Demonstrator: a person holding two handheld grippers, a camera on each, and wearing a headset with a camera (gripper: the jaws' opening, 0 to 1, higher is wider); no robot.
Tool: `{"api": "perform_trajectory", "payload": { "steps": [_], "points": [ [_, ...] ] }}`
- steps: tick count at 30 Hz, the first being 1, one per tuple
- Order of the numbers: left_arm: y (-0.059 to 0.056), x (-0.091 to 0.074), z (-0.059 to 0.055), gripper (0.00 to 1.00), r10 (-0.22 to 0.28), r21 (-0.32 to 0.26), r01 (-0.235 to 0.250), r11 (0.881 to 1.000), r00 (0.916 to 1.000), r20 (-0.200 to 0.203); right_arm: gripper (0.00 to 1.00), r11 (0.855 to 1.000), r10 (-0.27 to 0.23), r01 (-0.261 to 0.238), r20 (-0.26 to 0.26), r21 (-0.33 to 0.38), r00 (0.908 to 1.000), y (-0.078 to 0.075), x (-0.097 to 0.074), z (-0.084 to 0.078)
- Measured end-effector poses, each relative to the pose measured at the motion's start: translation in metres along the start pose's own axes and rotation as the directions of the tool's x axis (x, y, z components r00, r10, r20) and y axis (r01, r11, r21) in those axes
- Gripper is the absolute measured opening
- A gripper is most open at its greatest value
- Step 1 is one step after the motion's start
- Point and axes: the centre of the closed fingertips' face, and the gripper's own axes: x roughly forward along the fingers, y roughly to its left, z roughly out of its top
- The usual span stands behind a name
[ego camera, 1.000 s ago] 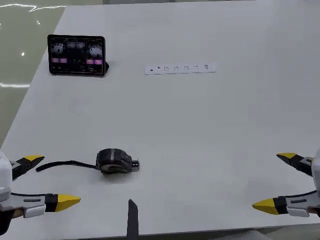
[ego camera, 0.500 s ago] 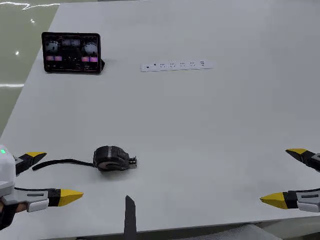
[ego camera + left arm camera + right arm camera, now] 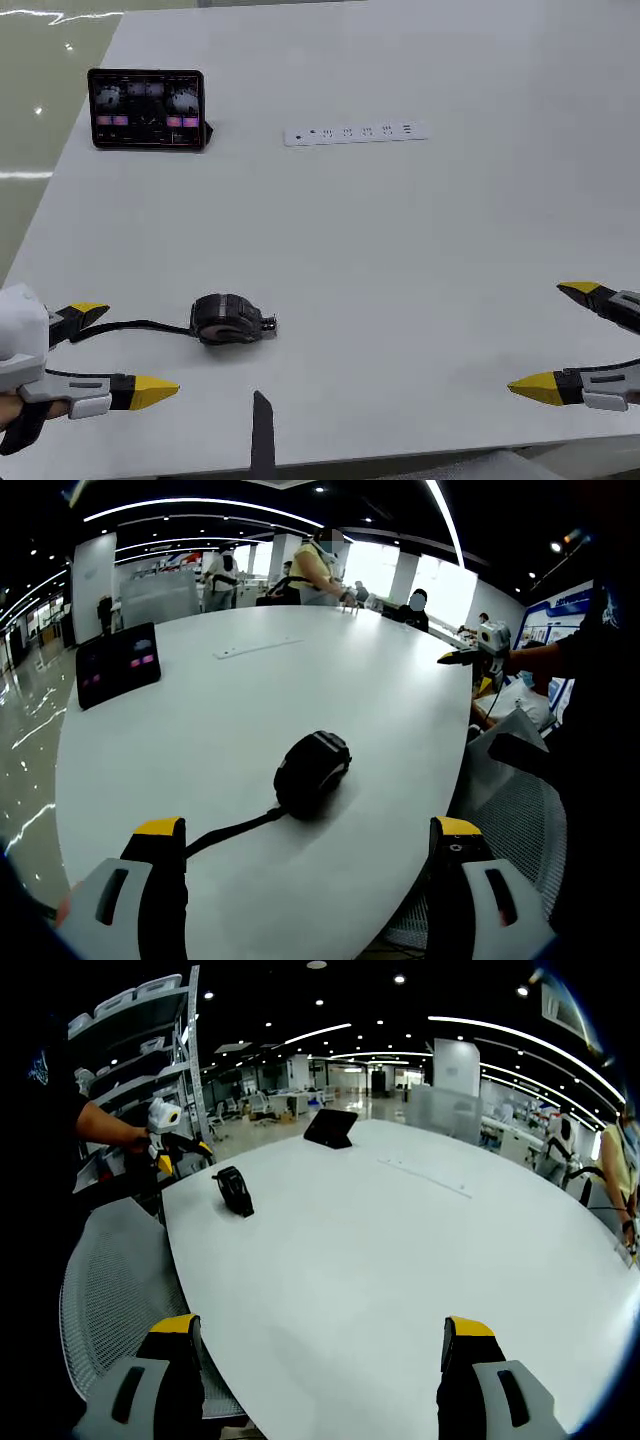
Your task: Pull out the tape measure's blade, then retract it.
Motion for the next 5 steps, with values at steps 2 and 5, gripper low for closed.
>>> {"api": "perform_trajectory", "payload": {
  "steps": [2,5],
  "points": [
    [-0.0001,-0.0001,0.0009,0.99,0.001,0.002,-0.001,1.000,1.0000,0.000,0.99,1.000,0.003,-0.003,-0.003,-0.002,1.0000,-0.0005,0.0001,-0.0009],
    [0.0014,-0.0007,0.0025,0.99,0.007,0.005,-0.007,1.000,1.0000,0.002,0.99,1.000,0.007,-0.007,-0.010,-0.005,0.9999,-0.0005,0.0000,-0.0023]
  ]
}}
